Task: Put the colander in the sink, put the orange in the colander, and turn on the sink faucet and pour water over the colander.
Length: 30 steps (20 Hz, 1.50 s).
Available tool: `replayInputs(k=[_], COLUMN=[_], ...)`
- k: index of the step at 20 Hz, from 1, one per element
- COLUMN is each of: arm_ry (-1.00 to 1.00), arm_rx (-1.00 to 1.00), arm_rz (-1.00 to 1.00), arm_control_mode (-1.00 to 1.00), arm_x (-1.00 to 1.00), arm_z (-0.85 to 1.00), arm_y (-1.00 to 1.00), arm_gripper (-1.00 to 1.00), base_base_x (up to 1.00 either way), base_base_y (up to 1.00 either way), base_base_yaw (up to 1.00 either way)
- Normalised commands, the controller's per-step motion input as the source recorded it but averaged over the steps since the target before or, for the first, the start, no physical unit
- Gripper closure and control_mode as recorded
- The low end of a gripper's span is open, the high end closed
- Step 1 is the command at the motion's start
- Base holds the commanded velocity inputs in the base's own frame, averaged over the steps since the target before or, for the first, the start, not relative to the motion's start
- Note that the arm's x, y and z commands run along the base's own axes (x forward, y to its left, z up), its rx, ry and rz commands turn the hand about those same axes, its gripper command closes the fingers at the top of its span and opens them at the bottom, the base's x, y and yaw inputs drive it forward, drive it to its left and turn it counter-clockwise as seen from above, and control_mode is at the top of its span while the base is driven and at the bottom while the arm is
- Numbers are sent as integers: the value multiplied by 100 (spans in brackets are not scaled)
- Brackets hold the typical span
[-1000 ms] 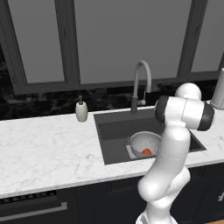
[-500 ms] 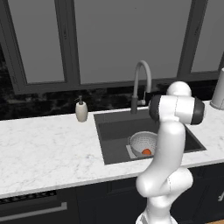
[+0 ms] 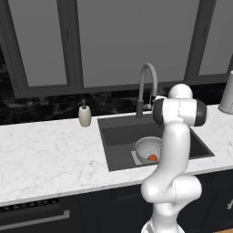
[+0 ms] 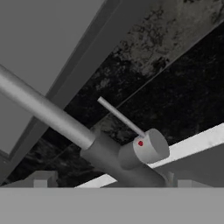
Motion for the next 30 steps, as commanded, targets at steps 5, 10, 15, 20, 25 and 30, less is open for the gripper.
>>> replayInputs(k=[5, 10, 15, 20, 25, 30], arm_ry=[0, 0, 0, 0, 0, 0], arm_rx=[0, 0, 0, 0, 0, 0], arm_rz=[0, 0, 0, 0, 0, 0], arm_control_mode=[-100, -100, -100, -100, -100, -100], arm_x=[37, 32, 30, 29, 17, 9], arm_z=[0, 0, 0, 0, -2, -10], arm_y=[6, 7, 3, 0, 0, 0], arm_gripper=[-100, -100, -100, -100, -100, -100], base_base_x=[0, 0, 0, 0, 0, 0], base_base_y=[0, 0, 0, 0, 0, 0], base_base_yaw=[0, 0, 0, 0, 0, 0])
